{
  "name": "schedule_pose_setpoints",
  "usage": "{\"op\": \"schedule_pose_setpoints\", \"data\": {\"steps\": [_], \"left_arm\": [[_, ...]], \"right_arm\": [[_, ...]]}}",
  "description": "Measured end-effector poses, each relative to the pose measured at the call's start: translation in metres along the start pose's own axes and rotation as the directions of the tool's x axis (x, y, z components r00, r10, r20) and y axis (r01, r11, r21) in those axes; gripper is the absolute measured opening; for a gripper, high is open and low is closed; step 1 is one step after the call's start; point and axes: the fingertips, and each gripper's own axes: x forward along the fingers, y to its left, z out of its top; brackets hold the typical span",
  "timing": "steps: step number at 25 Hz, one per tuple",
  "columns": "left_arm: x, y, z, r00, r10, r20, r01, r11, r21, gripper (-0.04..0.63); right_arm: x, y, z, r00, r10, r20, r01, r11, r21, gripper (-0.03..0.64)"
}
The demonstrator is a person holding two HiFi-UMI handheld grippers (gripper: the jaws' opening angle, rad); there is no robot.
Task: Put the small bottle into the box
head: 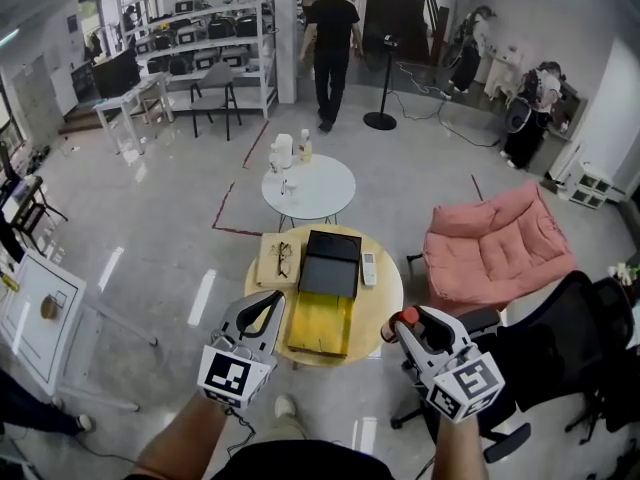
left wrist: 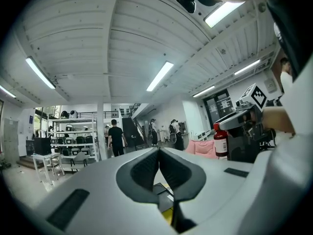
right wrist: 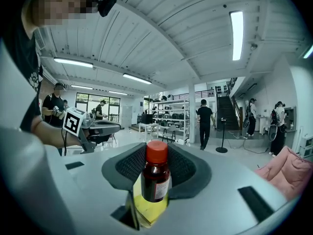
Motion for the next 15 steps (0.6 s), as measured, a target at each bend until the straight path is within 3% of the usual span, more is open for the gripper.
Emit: {"op": "schedule_pose_setpoints", "data": {"steps": [15], "left_arm": [[0.058, 0.053, -0.008, 0.999, -0.028, 0.020, 0.029, 0.999, -0.029, 0.017]], "right_arm": [[0.069, -0.023, 0.013, 1.000, -0.018, -0.007, 0.018, 1.000, 0.004, 0.147]]}}
